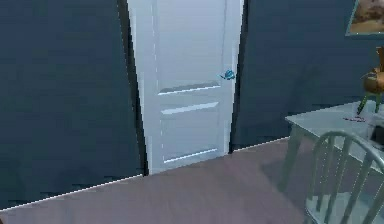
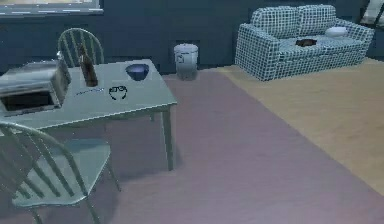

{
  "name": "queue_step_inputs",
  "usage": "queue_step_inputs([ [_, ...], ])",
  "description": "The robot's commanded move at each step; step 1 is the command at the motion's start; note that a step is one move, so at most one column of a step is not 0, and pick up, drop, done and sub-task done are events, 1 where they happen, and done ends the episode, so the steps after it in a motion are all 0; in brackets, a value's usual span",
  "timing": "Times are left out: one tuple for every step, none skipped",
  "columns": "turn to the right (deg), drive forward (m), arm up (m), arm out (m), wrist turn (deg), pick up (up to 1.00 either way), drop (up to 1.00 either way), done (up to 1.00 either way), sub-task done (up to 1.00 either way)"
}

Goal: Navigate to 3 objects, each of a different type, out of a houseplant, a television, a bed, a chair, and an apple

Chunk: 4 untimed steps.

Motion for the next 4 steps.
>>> queue_step_inputs([
  [0.0,0.75,0.0,0.0,0.0,0.0,0.0,0.0,0.0],
  [45.0,0.0,0.0,0.0,0.0,0.0,0.0,0.0,0.0],
  [15.0,0.0,0.0,0.0,0.0,0.0,0.0,0.0,0.0],
  [0.0,0.0,0.0,0.0,0.0,0.0,0.0,1.0,0.0],
])
